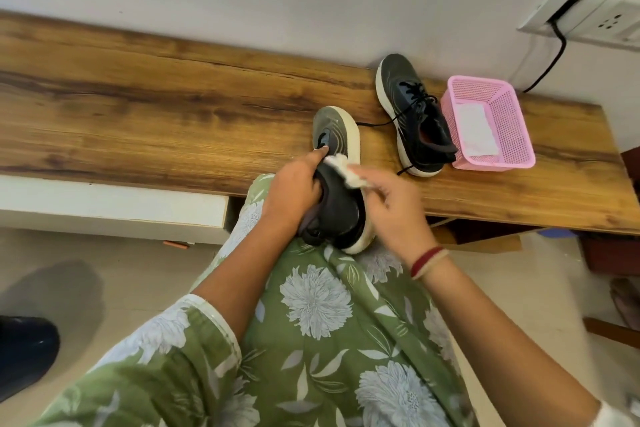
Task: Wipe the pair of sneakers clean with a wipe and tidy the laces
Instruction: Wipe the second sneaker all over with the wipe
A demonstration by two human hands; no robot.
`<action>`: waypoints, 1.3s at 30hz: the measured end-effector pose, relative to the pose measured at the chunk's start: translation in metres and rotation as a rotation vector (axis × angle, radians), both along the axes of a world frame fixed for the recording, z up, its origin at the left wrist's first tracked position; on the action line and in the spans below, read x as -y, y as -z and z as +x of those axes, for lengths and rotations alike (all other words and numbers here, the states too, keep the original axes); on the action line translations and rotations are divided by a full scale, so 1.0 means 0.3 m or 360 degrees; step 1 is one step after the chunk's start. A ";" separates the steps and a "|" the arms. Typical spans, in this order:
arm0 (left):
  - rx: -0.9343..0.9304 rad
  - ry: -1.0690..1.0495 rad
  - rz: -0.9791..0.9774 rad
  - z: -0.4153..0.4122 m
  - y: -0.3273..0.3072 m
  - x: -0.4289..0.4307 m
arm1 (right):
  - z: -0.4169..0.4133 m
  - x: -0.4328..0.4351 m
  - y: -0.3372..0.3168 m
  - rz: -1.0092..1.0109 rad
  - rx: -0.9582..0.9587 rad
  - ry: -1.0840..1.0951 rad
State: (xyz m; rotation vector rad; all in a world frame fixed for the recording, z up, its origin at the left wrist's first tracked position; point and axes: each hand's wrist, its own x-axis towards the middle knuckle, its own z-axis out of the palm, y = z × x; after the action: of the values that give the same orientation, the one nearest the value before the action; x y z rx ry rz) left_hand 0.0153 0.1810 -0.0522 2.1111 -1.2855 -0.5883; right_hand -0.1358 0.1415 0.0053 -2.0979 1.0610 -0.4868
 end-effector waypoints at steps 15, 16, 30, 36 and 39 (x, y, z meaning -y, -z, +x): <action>-0.0011 0.0107 0.0011 0.008 -0.008 0.001 | -0.104 -0.036 -0.011 0.0751 0.0836 0.0495; 0.0016 0.0128 0.0025 0.006 -0.007 0.003 | -0.073 -0.001 -0.008 0.0762 0.0835 0.0678; 0.0083 0.0238 0.0114 -0.006 -0.007 0.008 | -0.105 -0.132 0.029 -0.0132 -0.0250 0.0083; 0.0016 0.0275 0.0072 0.006 -0.010 0.004 | -0.156 -0.171 -0.062 0.0604 0.0036 0.0166; 0.0028 0.0255 0.0102 0.005 -0.010 0.009 | -0.137 -0.045 -0.113 0.1058 0.0486 0.0601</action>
State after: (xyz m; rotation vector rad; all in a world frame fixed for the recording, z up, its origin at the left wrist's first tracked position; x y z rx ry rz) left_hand 0.0168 0.1782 -0.0493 2.0817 -1.4735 -0.6882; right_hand -0.1768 0.1549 0.0390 -1.2089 1.2281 -0.5228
